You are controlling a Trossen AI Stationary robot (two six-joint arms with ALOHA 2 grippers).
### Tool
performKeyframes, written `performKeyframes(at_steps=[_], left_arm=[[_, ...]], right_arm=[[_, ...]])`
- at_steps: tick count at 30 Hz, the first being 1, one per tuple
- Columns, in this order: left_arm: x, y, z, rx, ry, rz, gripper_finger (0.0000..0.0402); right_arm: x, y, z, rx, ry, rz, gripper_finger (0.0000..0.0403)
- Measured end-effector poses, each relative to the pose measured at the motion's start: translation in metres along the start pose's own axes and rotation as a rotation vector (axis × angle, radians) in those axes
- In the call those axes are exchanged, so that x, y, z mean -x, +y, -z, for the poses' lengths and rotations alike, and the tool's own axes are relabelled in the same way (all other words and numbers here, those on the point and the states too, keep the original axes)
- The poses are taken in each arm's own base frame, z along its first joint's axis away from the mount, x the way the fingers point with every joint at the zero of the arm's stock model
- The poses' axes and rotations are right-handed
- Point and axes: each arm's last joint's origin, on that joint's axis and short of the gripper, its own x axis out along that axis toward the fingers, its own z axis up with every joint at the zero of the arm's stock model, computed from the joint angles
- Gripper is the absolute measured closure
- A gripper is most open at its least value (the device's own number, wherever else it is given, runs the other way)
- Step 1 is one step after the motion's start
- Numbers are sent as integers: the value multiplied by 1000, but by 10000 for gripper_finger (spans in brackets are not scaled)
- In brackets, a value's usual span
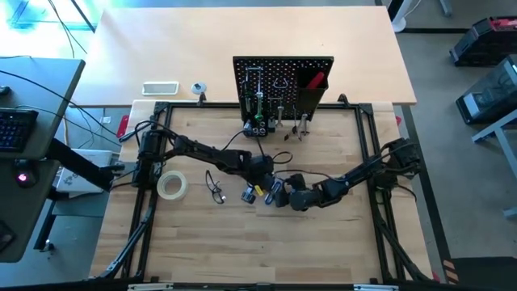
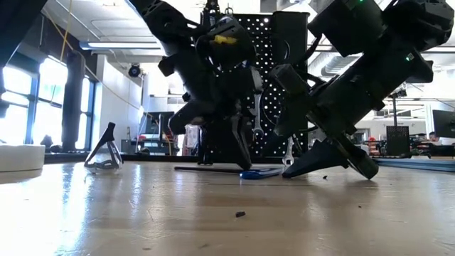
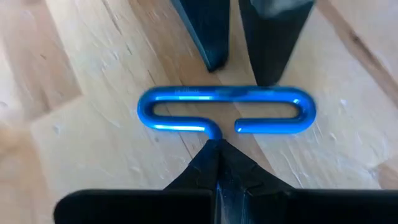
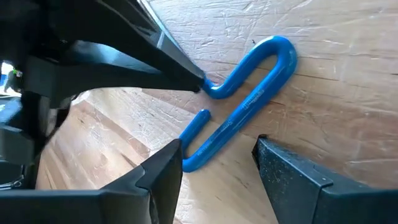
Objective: Hang tools onto peg board
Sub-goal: Put the pick tool into the black bin on the peg board, then put the pick tool onto the peg board
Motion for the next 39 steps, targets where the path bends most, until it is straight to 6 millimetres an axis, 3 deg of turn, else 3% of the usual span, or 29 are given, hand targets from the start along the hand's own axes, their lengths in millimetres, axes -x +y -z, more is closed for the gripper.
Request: performKeyframes(at_steps=[9, 18, 31, 39], left_arm=[[19, 3, -11, -16, -59, -33, 399], [23, 11, 15, 51, 112, 47, 394], [16, 23, 22, -29, -6, 81, 247], [3, 23, 27, -39, 1, 100, 238]], right_arm=[[-2, -1, -5, 3, -20, 5, 201], [0, -2, 0, 72, -21, 15, 201], [5, -3, 10, 115, -46, 16, 201], [5, -3, 10, 114, -56, 15, 201]])
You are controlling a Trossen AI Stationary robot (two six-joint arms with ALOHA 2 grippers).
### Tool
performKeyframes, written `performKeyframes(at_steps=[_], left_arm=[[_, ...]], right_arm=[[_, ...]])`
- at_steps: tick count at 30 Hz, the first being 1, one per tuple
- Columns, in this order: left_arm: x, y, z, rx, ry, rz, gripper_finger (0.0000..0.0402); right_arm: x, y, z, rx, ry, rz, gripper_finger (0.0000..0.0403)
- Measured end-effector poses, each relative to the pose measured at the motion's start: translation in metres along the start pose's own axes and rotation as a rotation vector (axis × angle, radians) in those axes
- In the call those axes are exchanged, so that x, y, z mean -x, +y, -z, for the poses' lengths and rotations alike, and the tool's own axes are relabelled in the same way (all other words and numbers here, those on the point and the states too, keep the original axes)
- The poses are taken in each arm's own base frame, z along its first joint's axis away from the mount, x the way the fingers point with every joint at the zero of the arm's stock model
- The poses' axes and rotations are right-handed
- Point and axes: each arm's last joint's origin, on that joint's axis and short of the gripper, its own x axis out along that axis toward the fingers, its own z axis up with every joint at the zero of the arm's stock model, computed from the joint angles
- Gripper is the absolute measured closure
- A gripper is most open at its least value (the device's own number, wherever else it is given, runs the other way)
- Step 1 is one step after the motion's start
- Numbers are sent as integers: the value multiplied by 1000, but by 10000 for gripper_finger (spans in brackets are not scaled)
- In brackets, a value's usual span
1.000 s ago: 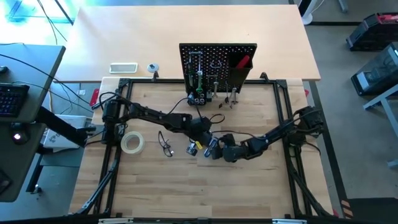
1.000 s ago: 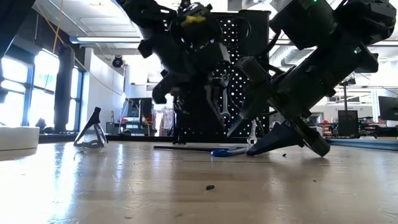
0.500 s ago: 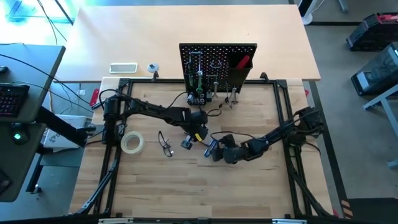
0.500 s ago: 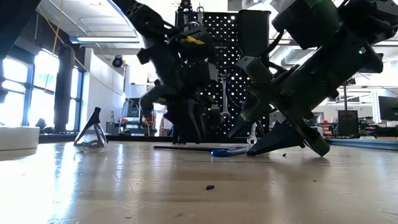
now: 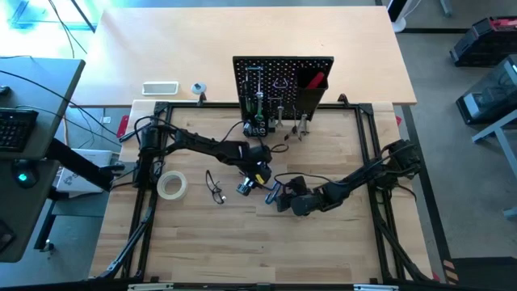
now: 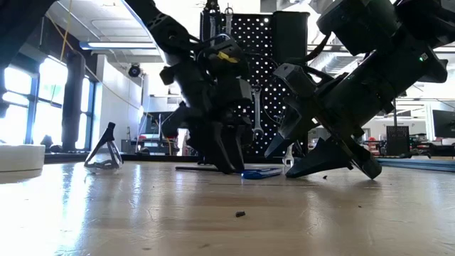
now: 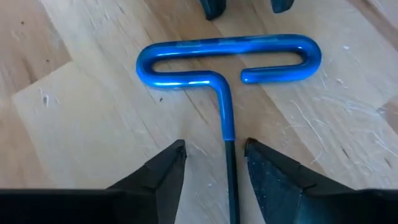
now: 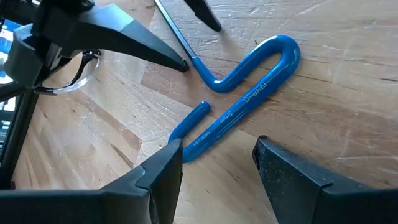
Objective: Hang tools onto peg board
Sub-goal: Put the pick tool onto the peg board
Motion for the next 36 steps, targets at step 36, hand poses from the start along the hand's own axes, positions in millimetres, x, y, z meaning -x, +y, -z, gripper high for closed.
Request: performKeyframes(at_steps=[36], left_arm=[[-1, -4, -8, -55, -60, 25, 401]], right_arm=[[2, -4, 2, -91, 9, 43, 201]])
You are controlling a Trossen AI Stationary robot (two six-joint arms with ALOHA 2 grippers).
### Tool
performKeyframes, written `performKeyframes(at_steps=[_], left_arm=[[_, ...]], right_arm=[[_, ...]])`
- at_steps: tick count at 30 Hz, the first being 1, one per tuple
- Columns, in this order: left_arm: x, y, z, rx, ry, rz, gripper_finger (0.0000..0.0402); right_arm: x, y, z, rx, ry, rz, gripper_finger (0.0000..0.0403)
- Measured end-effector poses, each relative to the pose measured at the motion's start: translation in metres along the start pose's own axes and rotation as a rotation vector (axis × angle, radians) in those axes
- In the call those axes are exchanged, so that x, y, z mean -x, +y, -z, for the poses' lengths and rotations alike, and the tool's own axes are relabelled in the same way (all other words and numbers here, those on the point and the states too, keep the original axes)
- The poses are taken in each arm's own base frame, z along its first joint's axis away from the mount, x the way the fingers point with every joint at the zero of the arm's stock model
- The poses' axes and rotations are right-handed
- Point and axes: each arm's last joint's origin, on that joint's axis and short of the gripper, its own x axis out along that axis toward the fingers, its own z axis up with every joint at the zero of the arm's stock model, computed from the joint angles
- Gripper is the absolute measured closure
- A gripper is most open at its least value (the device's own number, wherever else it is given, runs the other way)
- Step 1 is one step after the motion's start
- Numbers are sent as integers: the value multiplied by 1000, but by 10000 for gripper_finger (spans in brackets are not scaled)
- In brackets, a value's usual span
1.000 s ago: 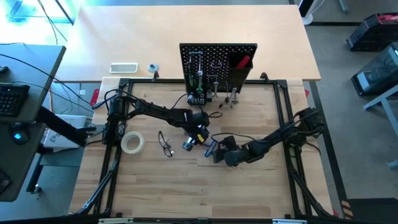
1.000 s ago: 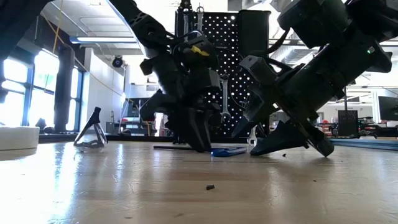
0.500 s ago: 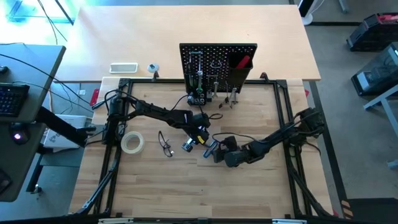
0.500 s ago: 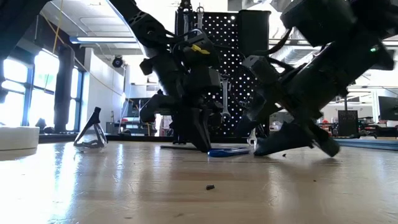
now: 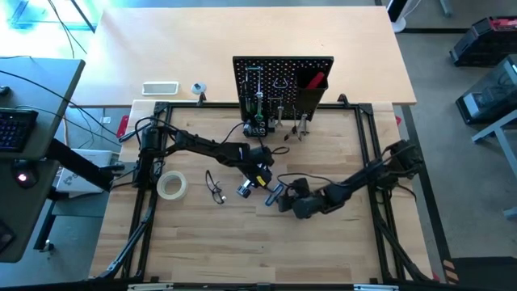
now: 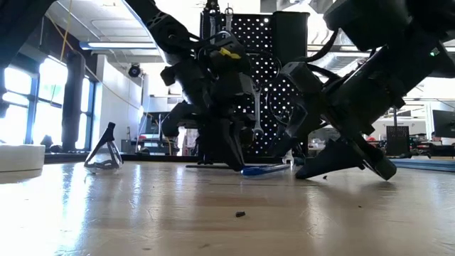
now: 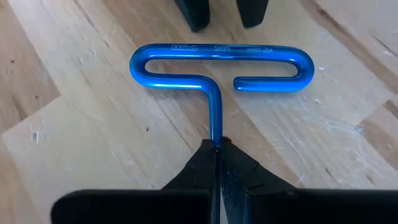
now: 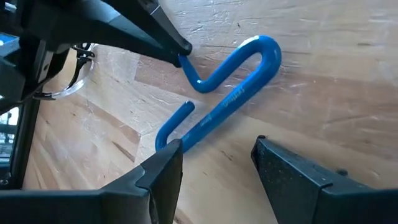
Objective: Hang tools onto peg board
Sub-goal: Put the pick tool onto the peg board
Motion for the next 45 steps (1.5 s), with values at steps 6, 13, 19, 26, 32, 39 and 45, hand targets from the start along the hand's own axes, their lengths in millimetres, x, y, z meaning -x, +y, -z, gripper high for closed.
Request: performKeyframes(at_steps=[6, 13, 19, 26, 32, 39, 45], left_arm=[[3, 0, -2, -7, -14, -2, 401], [10, 1, -8, -18, -44, -12, 401], [21, 3, -16, -21, -100, -23, 400], [26, 4, -19, -21, -104, -67, 399], [26, 4, -19, -35, -91, -73, 400], [26, 4, -20, -38, -89, -88, 401], [41, 4, -23, -14, -75, -117, 401]], right_arm=[[-5, 1, -9, 4, -7, -5, 201], [-8, 2, -17, -6, -63, -12, 201], [-11, 9, -25, -46, -156, -79, 202], [-12, 18, -32, 57, -203, -158, 371], [-12, 20, -31, 89, -185, -170, 392], [-11, 20, -29, 111, -175, -175, 392], [-9, 23, -27, 177, -159, -193, 392]])
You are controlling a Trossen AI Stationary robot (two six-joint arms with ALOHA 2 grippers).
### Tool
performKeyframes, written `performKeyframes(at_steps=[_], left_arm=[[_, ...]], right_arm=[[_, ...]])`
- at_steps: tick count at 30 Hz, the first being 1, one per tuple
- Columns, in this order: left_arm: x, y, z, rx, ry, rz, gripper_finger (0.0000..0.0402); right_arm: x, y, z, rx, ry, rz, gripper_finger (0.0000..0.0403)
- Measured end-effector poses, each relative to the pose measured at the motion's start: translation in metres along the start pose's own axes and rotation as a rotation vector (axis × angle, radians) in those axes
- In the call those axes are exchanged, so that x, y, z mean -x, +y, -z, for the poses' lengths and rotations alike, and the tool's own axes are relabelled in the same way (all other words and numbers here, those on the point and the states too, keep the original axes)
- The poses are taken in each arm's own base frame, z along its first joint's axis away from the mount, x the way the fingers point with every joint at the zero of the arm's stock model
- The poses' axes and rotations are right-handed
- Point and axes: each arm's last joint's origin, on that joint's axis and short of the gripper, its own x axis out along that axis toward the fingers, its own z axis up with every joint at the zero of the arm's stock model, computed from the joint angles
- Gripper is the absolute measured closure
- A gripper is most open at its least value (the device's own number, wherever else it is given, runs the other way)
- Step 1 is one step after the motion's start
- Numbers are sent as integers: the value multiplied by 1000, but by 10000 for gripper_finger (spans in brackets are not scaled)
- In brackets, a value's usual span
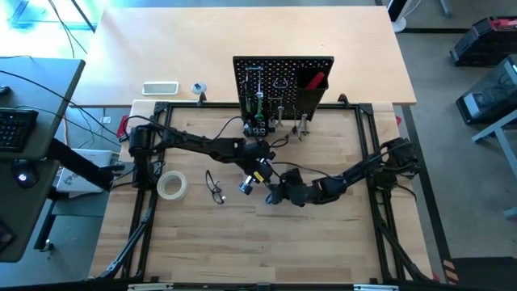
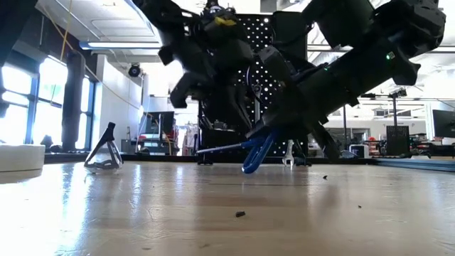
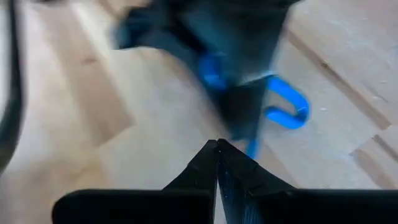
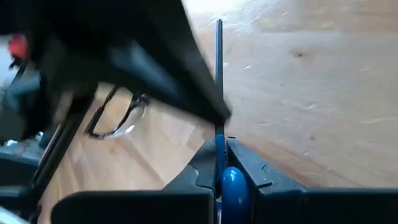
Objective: Hang tools onto peg board
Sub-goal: Put the pick tool onto the peg board
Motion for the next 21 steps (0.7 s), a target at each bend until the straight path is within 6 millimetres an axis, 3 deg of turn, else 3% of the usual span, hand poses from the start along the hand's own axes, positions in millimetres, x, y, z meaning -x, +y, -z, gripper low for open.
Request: performKeyframes(at_steps=[6, 12, 15, 21], left_arm=[[43, -2, -13, -29, 35, -58, 401], [90, -13, -26, 3, -64, 31, 375], [100, -18, -27, 63, -75, 81, 346], [94, -24, -28, 155, -60, 128, 279]], right_arm=[[7, 6, -1, 87, 141, -58, 392], [32, 19, -22, 220, 153, -74, 393], [49, 29, -37, 315, 138, -105, 393], [75, 59, -64, 527, 129, -124, 393]])
